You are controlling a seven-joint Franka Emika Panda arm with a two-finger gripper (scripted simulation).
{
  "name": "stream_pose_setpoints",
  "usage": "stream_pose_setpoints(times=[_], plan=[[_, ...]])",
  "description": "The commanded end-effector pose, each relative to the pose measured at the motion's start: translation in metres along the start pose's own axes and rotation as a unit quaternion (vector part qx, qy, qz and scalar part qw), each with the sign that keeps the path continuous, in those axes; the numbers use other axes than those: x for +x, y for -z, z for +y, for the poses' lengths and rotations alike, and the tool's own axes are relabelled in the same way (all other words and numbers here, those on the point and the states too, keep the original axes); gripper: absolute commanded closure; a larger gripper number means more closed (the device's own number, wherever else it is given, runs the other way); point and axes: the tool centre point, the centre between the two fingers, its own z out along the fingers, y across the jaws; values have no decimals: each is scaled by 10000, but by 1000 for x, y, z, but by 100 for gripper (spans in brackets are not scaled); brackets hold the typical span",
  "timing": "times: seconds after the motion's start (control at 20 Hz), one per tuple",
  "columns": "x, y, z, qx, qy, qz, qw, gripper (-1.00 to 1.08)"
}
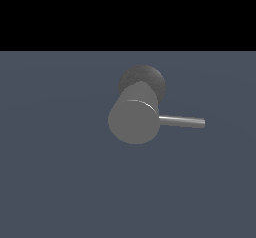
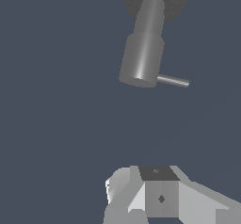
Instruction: Turn on the faucet by rotating a designated handle.
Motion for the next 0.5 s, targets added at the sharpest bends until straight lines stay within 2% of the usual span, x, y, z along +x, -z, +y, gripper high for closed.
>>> stream_pose_setpoints(times=[0.0,0.45], plan=[[0,0,0,0,0,0,10000,108],[4,-9,-12,-18,243,-124,9996,108]])
